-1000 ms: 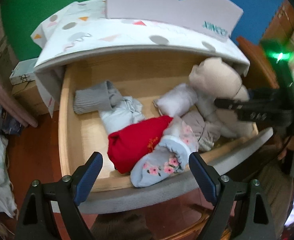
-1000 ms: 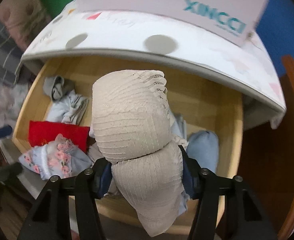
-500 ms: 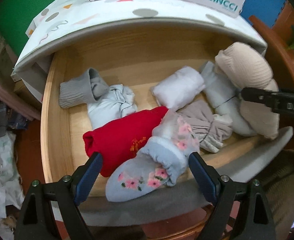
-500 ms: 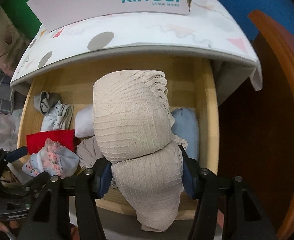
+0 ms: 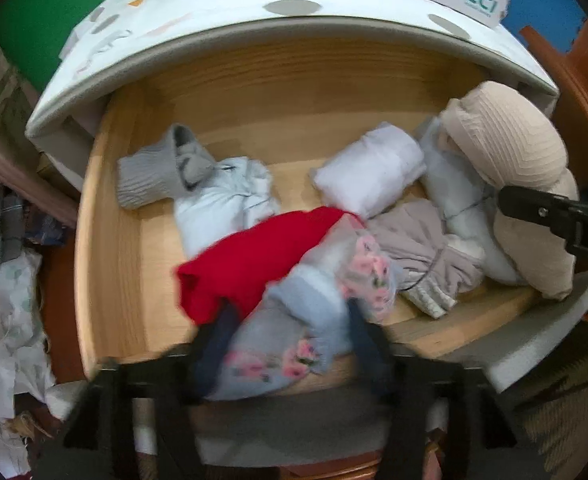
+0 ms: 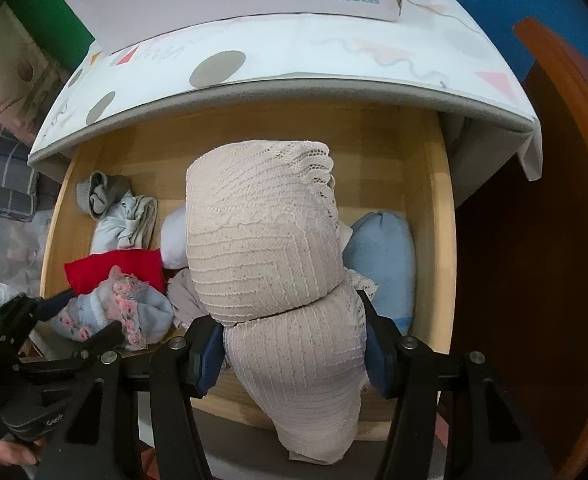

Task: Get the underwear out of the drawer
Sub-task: 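Grasp the light blue floral underwear with the left tool while the right tool holds the beige item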

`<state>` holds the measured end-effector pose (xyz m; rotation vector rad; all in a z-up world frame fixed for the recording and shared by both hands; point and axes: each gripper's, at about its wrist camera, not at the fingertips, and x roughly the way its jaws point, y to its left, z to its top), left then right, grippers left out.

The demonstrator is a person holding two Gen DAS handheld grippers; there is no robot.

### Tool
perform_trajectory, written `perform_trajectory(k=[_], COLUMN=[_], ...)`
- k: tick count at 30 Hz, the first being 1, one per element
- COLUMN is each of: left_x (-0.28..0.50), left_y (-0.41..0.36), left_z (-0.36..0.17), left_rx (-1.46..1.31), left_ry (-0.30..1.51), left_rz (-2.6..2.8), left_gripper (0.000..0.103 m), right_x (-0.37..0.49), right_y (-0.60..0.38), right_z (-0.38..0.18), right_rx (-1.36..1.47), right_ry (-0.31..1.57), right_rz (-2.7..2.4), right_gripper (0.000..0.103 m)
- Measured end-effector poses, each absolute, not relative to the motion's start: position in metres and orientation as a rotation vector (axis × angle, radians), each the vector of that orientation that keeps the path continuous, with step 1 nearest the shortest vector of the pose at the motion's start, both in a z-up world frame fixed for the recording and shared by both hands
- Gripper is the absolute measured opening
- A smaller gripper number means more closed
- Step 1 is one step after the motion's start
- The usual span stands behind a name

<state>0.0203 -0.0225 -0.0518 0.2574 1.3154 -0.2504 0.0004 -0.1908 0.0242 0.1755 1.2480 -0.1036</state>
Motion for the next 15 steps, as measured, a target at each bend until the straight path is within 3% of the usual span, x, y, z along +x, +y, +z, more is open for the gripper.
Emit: perform_trajectory(k=[7,15], left_x=[0.025,0.020], left_y=[-0.007,0.002], left_z=[-0.045,-0.030], left_rx=[0.178,0.093], left_ry=[1.326,1.323], left_rz=[-0.276,-0.309], left_gripper=[0.017,0.011], right_x=[-0.003,-0.004], right_y=[-0.196,-0.197], right_z=[0.026,0.027], right_rx=[0.205,0.198], right_ry=[1.237,1.238], right_rz=[-0.097,-0.100], right_gripper=[0.054,0.054])
